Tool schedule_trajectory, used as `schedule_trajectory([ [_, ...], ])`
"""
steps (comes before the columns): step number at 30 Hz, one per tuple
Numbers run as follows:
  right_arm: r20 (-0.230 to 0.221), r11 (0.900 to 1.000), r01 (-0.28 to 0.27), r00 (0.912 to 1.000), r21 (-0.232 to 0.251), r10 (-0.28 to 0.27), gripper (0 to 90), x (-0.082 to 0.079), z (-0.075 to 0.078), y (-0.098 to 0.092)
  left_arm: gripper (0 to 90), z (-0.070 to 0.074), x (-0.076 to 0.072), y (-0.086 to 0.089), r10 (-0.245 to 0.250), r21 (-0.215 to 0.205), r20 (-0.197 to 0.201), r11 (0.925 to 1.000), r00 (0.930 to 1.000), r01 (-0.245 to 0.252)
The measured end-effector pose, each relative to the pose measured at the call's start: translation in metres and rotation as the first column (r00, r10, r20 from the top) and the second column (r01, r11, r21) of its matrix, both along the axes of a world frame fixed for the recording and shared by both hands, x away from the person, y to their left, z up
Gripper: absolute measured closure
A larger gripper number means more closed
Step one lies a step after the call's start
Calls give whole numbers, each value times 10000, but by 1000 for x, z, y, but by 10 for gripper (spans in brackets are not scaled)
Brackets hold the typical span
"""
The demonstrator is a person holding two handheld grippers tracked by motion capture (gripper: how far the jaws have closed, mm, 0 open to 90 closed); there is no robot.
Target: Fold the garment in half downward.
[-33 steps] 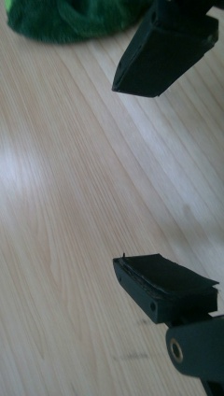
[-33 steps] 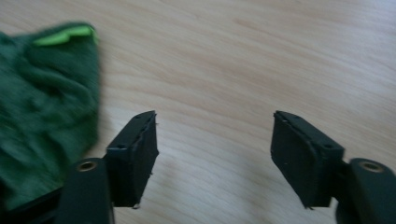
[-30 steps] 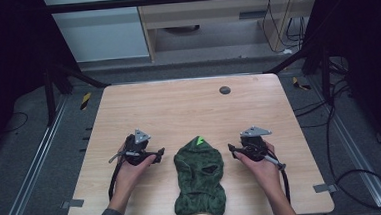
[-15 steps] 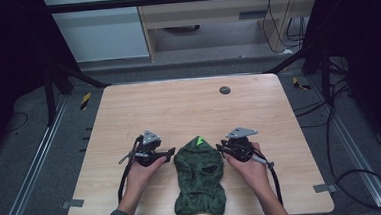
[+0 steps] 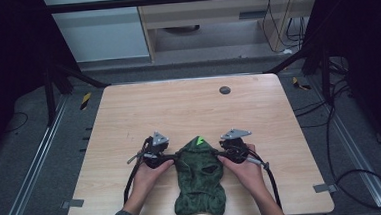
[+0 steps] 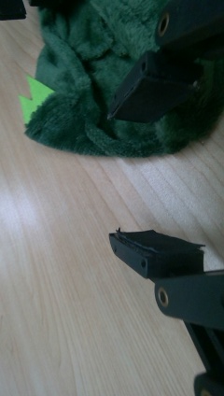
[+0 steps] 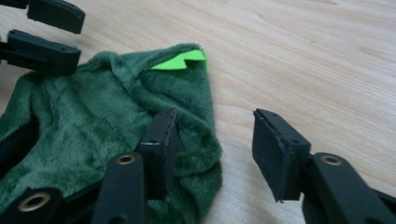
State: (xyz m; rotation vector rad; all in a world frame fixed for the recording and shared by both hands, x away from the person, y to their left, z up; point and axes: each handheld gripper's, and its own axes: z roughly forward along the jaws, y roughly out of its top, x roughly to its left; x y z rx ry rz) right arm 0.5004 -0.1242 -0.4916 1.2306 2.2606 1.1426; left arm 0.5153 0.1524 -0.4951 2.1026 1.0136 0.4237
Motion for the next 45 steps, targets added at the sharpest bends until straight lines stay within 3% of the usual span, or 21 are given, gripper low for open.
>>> schedule_trajectory([
  [8, -380, 9992, -132, 9992, -390, 117, 519, 1, -9, 1, 432, -6, -3, -8, -218, 493, 4, 9985, 9998, 217],
  [16, -353, 9969, -331, 9989, -711, 307, 518, -1, -10, 5, 491, -5, -4, -8, -464, 537, -62, 9975, 9989, 467],
  [19, -284, 9929, -450, 9987, -1099, 421, 520, -3, -9, 8, 546, -5, -5, -8, -583, 552, -45, 9968, 9983, 585],
  [26, -489, 9874, -655, 9971, -1440, 590, 545, -1, -6, 10, 630, -3, -4, -6, -845, 613, -187, 9945, 9962, 855],
  [32, -1250, 9739, -1145, 9880, -1962, 910, 624, 9, 2, 16, 708, 5, 2, -11, -1288, 1130, -832, 9840, 9882, 1378],
  [36, -1628, 9641, -1480, 9801, -2205, 1132, 698, 14, 6, 19, 788, 7, 4, -14, -1461, 1167, -1105, 9804, 9831, 1588],
  [37, -1628, 9641, -1480, 9801, -2205, 1132, 698, 14, 6, 19, 808, 7, 4, -14, -1461, 1167, -1105, 9804, 9831, 1588],
  [40, -2050, 9610, -1669, 9712, -2205, 1216, 811, 18, 9, 22, 858, 9, 6, -16, -1659, 1362, -1219, 9738, 9786, 1820],
  [43, -2102, 9576, -1845, 9679, -2212, 1380, 836, 19, 9, 22, 875, 9, 7, -17, -1725, 1369, -1289, 9722, 9765, 1898],
  [45, -2352, 9615, -1912, 9614, -1974, 1429, 848, 21, 10, 21, 877, 10, 10, -16, -1786, 1315, -1450, 9714, 9732, 1979],
])
